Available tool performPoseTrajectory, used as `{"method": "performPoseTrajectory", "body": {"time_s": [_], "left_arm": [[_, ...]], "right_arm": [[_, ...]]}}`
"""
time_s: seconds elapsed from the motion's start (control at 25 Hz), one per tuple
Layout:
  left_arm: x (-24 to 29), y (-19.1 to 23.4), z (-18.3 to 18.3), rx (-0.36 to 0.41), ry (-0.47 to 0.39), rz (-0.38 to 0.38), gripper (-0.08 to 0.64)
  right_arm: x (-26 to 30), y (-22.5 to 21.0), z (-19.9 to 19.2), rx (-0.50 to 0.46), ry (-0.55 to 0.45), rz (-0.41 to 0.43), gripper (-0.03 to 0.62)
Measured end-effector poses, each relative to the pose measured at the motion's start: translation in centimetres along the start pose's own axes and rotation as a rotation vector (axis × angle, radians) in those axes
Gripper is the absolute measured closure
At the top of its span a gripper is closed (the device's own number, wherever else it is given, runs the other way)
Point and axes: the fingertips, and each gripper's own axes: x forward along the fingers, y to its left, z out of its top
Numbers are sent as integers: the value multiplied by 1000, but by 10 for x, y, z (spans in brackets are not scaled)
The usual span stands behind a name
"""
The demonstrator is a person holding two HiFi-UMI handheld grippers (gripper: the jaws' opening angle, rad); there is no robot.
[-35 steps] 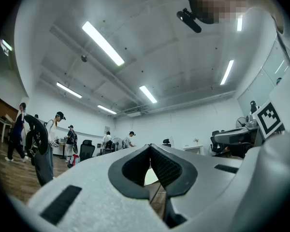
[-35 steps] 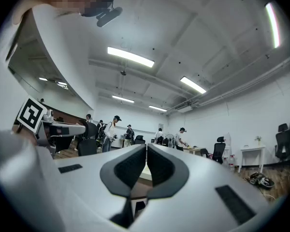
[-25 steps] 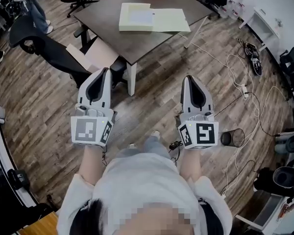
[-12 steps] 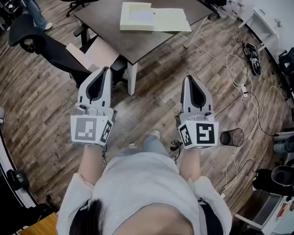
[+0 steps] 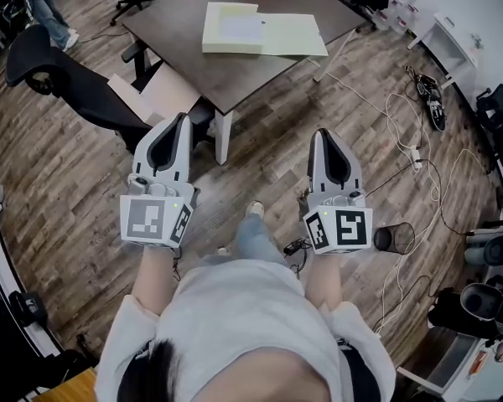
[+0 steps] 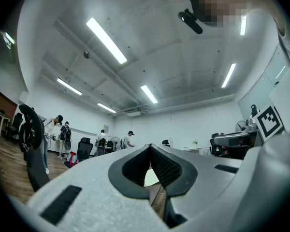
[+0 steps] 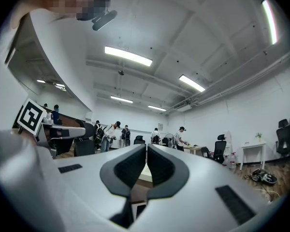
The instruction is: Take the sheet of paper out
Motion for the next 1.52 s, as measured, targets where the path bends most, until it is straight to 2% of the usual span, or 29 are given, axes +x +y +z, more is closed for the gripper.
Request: {"method": "performPoseTrajectory", "body": {"time_s": [0.4,0.92,1.16,1.52], "left_arm": [[91,19,-5,13,-20,43,551],[214,16,-21,22,-27,105,551],[246,10,-30,25,-19,135,551],[275,30,-49,38,15,142,551]], "right_arm": [[92,-48,-5,-7,-25,69,575],[199,-134,-27,32,-11,151,575],[230,-158,-43,65,2,185,575],[270,-163,-65,105,23,196,575]]}}
